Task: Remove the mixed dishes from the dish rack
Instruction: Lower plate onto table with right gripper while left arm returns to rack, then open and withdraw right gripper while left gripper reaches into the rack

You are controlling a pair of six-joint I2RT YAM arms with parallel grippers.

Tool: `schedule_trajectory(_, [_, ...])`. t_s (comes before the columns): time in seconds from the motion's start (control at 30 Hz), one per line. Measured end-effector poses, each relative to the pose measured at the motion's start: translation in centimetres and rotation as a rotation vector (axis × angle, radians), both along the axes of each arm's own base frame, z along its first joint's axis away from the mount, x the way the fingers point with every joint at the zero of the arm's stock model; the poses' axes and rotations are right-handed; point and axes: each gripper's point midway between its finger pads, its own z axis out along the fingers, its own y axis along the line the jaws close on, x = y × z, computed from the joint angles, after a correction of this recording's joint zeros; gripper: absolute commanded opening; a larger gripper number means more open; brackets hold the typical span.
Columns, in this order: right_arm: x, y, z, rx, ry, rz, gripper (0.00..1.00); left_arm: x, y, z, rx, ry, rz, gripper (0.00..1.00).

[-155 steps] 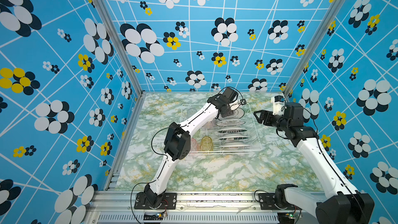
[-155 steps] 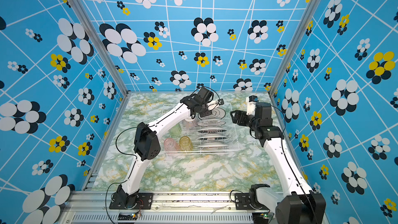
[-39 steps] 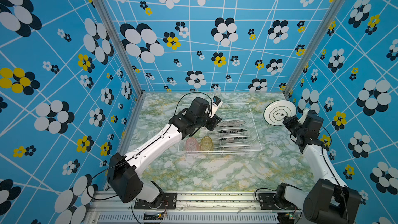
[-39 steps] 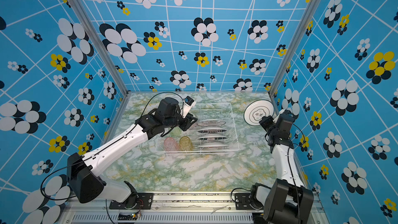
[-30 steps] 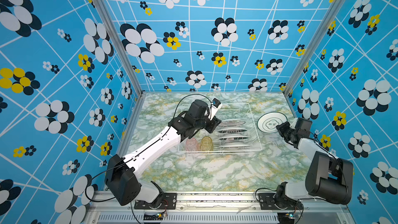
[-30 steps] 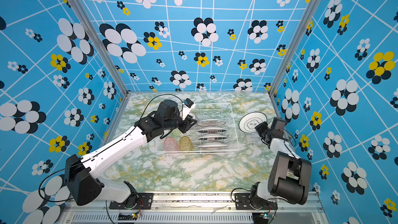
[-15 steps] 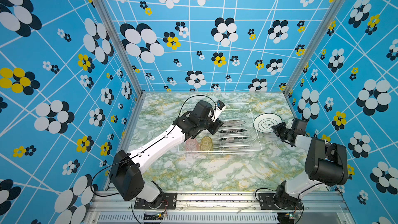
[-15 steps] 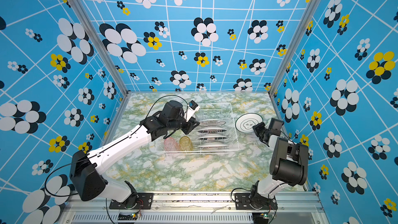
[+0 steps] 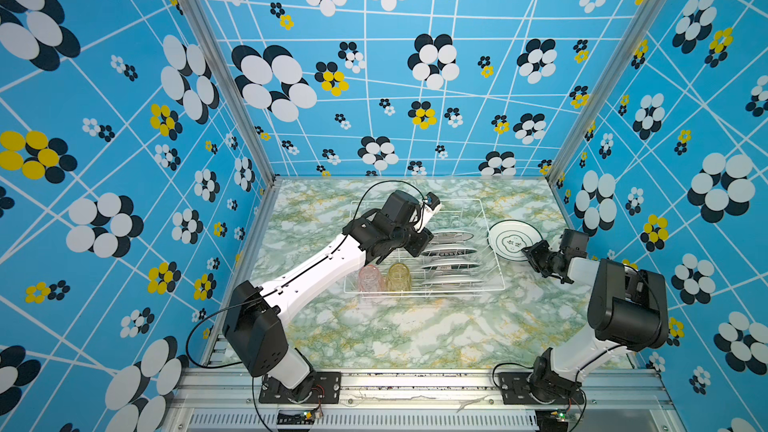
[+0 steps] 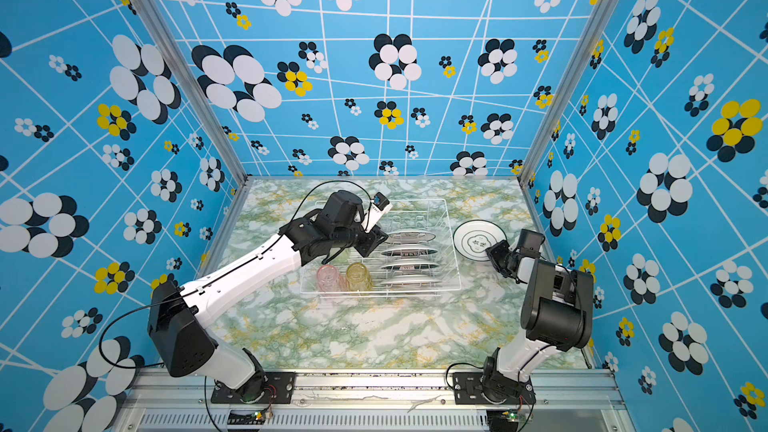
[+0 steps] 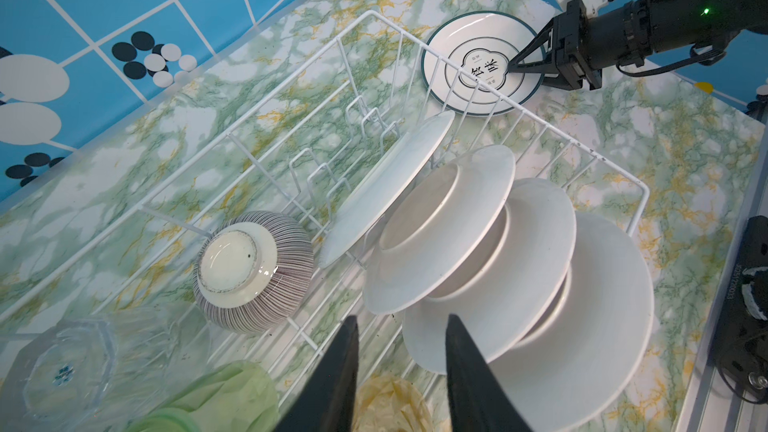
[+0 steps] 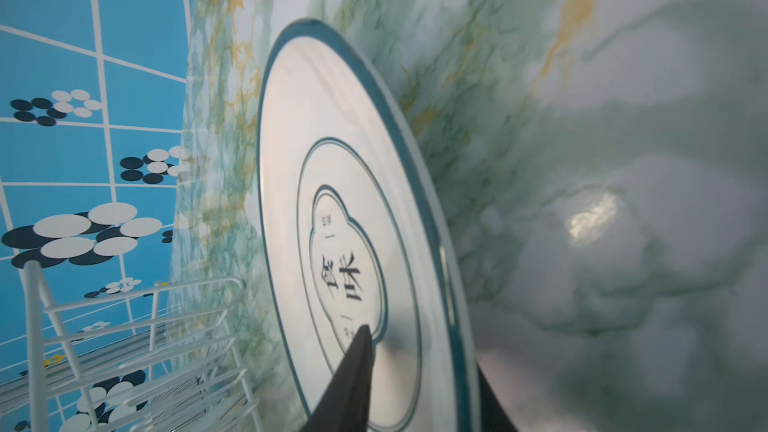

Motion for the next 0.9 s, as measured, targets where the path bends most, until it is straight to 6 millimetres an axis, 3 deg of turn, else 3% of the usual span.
schedule_trajectory(0.27, [-0.5, -0.1, -0.2, -0.026, 0.021, 0.013, 0.44, 0.1, 0.2, -0.7, 0.034, 0.014, 0.009, 0.37])
schedule_trajectory(0.53, [-0.8, -0.4, 0.2, -0.063, 0.025, 0.023, 0.62, 0.1, 0.3, -1.1, 0.065, 0.019, 0.009, 0.36])
schedule_trajectory(0.73, [-2.1, -0.9, 0.8, -0.108, 0.065, 0.009, 0.69, 0.2, 0.5, -1.1, 0.077, 0.014, 0.012, 0.36])
schedule_trajectory(0.9, [-3.9, -1.9, 2.7, -0.167, 0.060, -0.015, 0.72, 0.3, 0.5, -0.8, 0.080, 0.007, 0.017, 0.36])
